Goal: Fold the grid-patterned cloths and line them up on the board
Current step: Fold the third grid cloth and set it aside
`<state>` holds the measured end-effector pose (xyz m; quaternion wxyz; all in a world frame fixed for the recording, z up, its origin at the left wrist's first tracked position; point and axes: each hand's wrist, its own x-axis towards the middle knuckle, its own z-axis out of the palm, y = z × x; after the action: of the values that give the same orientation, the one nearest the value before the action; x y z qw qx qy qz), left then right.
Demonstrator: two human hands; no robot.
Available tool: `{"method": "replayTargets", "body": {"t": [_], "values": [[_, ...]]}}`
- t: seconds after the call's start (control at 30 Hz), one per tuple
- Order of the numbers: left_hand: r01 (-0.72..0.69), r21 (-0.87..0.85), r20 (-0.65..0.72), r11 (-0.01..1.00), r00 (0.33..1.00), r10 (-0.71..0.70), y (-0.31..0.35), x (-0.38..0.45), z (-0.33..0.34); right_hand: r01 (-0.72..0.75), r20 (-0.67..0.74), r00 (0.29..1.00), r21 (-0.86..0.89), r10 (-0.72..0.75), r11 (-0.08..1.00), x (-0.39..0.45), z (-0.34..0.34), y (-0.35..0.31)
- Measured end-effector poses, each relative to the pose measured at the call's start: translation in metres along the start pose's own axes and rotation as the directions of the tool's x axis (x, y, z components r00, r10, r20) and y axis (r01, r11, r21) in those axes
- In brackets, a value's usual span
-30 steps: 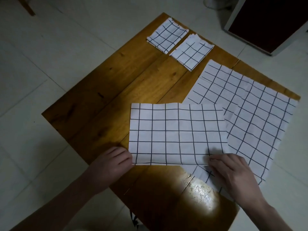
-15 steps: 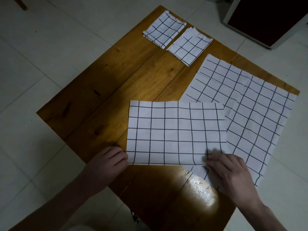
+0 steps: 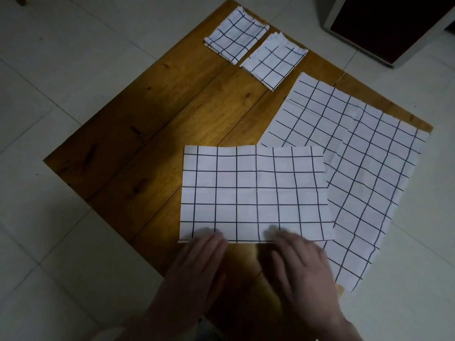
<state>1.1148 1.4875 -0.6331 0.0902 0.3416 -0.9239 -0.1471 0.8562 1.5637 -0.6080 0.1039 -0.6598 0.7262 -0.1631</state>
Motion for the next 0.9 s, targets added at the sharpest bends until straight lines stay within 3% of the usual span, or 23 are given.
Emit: {"method": "replayTargets", "body": {"t": [0.07, 0.17, 0.4, 0.9], "values": [[-0.019, 0.008, -0.018, 1.0, 1.0, 0.019, 0.027, 0.006, 0.01, 0.056, 0.092, 0.994, 0.046, -0.06, 0.997, -0.004, 0.014, -0.021], [0.074, 0.004, 0.011, 0.997, 0.997, -0.074, 0.048, 0.013, 0.019, 0.039, 0.202, 0.978, 0.074, -0.054, 0.997, -0.009, 0.029, -0.037], [0.132, 0.064, 0.065, 0.989, 0.989, -0.136, 0.035, 0.005, 0.029, 0.023, 0.348, 0.937, -0.067, 0.002, 0.997, -0.015, 0.03, -0.033], [0.156, 0.16, 0.098, 0.975, 0.98, -0.173, -0.016, -0.029, 0.008, -0.137, 0.298, 0.938, -0.145, 0.175, 0.98, -0.034, 0.016, -0.007]]}}
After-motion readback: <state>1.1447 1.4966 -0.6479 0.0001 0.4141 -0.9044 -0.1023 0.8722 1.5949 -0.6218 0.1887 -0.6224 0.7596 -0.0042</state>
